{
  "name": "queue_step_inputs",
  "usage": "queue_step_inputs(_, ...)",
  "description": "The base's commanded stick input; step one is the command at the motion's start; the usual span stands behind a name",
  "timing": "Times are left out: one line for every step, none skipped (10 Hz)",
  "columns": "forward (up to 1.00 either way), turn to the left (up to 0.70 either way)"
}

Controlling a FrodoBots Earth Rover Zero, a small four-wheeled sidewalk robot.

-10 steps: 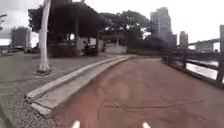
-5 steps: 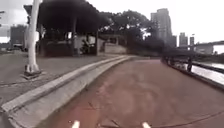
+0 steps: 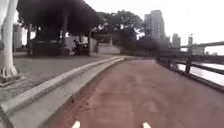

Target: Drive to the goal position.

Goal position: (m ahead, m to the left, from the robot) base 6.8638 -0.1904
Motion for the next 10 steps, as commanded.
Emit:
queue_step_inputs(0.70,-0.27)
queue_step_inputs(0.70,-0.07)
queue_step_inputs(0.70,0.00)
queue_step_inputs(0.70,0.00)
queue_step_inputs(0.70,0.00)
queue_step_inputs(0.70,0.00)
queue_step_inputs(0.70,0.00)
queue_step_inputs(0.70,0.00)
queue_step_inputs(0.70,0.00)
queue_step_inputs(0.70,0.00)
